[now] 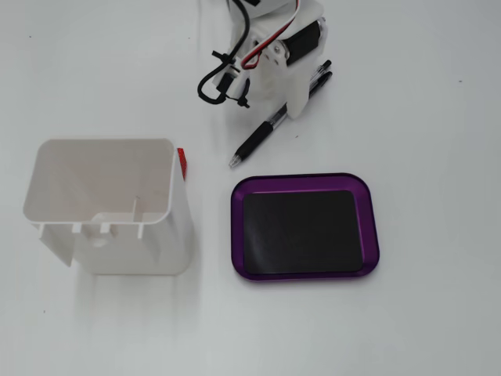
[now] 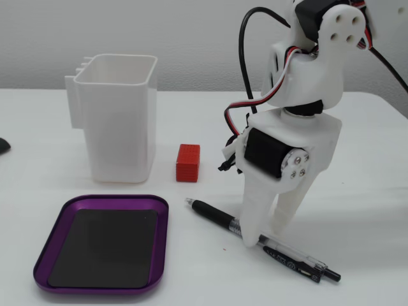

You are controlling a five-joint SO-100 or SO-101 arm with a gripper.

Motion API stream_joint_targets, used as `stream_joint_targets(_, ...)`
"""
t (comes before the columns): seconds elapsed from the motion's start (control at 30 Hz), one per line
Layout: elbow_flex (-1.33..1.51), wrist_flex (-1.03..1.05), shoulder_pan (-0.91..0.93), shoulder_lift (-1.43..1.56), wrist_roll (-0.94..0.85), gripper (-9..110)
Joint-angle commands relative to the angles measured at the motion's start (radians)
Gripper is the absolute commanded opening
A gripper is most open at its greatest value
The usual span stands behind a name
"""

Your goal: Pick up the pen and put it in the pen holder.

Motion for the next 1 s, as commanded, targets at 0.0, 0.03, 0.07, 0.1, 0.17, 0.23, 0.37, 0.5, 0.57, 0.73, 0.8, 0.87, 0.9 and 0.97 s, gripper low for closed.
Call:
stream_joint_targets(0.0,0.002,0.006,-0.023,0.002,0.009,11)
stream_joint_targets(0.03,0.002,0.006,-0.029,0.002,0.011,11)
stream_joint_targets(0.07,0.002,0.008,-0.032,0.002,0.011,11)
stream_joint_targets(0.1,0.003,0.008,-0.034,0.002,0.011,11)
stream_joint_targets(0.17,0.012,0.005,-0.037,0.002,0.011,10)
stream_joint_targets(0.23,0.029,-0.005,-0.037,0.002,0.006,10)
stream_joint_targets(0.37,0.041,-0.008,-0.035,0.002,0.000,2)
stream_joint_targets(0.5,0.041,-0.008,-0.034,0.002,0.002,0)
stream_joint_targets(0.57,0.041,-0.008,-0.035,0.002,0.000,0)
stream_joint_targets(0.73,0.041,0.002,-0.035,0.009,0.009,-1)
stream_joint_targets(0.8,0.038,0.009,-0.035,0.023,0.023,-1)
stream_joint_targets(0.87,0.023,0.026,-0.023,0.058,0.094,-1)
stream_joint_targets(0.9,0.014,0.028,-0.005,0.094,0.123,-1)
stream_joint_targets(0.97,-0.035,0.035,0.032,0.178,0.190,-1)
